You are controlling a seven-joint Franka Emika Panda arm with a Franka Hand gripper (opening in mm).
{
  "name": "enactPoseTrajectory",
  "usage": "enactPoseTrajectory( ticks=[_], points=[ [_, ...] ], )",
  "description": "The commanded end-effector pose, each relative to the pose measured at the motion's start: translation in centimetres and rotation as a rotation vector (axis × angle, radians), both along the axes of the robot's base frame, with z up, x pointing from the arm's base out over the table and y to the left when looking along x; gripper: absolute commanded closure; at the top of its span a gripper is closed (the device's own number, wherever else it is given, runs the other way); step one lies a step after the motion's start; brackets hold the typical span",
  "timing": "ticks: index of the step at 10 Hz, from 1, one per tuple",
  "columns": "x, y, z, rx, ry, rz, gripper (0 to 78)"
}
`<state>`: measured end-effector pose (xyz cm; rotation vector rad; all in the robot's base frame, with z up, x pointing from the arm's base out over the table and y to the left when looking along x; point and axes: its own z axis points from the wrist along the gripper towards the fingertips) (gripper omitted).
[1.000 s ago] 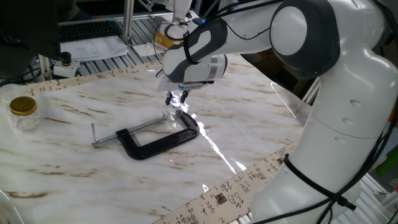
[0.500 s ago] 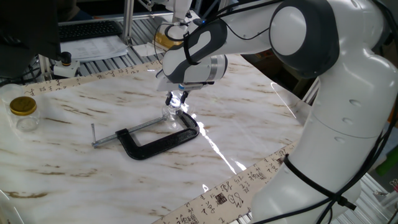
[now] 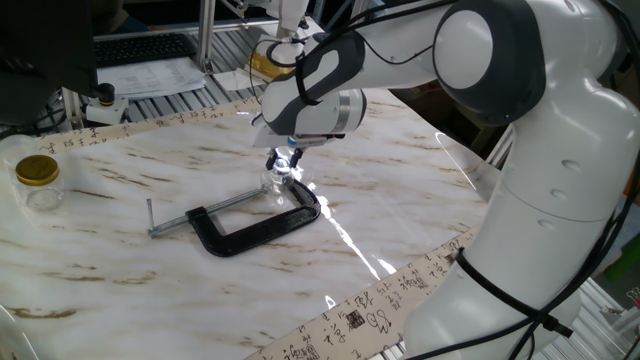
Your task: Screw the lid onto the jar
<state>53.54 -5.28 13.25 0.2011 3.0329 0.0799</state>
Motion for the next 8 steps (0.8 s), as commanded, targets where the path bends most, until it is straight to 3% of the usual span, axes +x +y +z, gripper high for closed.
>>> enactPoseTrajectory(
  ticks=[1,8],
  points=[
    [-0.11,0.45,-0.27,0.003,0.003,-0.019,76.1],
    [-0.11,0.47,-0.26,0.011,0.008,-0.119,76.1]
  ],
)
